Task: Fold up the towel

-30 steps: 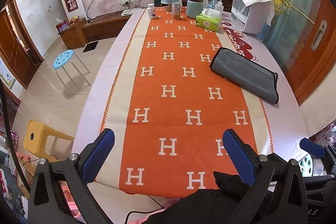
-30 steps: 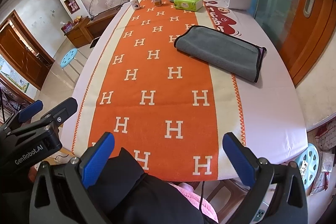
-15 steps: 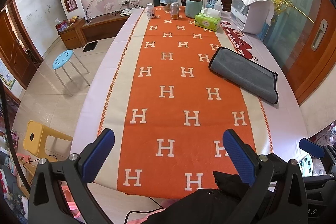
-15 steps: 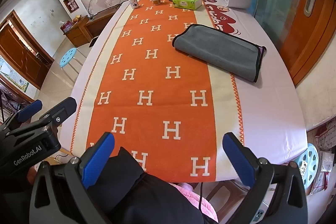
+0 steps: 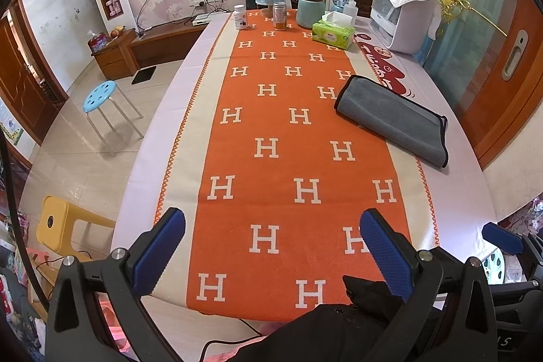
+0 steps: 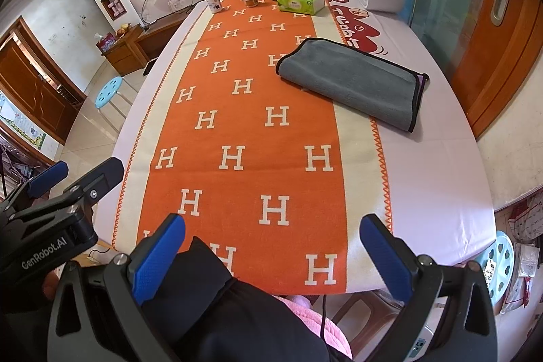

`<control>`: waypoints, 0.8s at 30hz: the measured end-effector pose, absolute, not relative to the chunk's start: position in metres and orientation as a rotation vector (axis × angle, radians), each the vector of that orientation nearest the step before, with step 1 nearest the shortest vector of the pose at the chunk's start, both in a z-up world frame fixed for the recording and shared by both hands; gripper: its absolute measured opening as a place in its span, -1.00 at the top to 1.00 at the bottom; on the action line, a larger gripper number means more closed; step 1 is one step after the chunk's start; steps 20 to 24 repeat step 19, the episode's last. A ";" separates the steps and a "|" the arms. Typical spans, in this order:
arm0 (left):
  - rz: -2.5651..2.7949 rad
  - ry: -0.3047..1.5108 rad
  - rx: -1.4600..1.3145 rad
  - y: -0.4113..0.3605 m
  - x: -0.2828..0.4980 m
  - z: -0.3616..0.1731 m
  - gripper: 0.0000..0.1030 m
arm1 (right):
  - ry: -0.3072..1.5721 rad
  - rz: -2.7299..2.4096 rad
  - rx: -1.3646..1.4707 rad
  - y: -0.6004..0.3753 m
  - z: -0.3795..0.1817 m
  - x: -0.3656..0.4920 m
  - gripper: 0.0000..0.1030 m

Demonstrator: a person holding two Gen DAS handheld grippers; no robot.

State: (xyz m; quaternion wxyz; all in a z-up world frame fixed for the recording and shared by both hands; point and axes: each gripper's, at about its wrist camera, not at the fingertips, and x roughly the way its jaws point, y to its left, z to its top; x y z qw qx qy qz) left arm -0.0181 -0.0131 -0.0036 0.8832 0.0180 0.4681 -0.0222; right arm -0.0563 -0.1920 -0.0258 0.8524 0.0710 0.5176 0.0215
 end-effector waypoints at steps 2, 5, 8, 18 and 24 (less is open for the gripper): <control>-0.050 0.975 0.039 -0.016 -0.018 -0.005 -0.99 | 1.091 0.045 0.150 -0.192 -0.025 -0.056 -1.00; -0.048 0.975 0.039 -0.016 -0.018 -0.005 -0.99 | 1.092 0.045 0.150 -0.193 -0.026 -0.056 -1.00; -0.048 0.976 0.039 -0.017 -0.018 -0.005 -0.99 | 1.092 0.045 0.150 -0.193 -0.026 -0.055 -1.00; -0.047 0.976 0.039 -0.016 -0.017 -0.005 -0.99 | 1.093 0.045 0.149 -0.193 -0.026 -0.055 -1.00; -0.047 0.976 0.038 -0.017 -0.017 -0.005 -0.99 | 1.093 0.045 0.150 -0.193 -0.025 -0.054 -1.00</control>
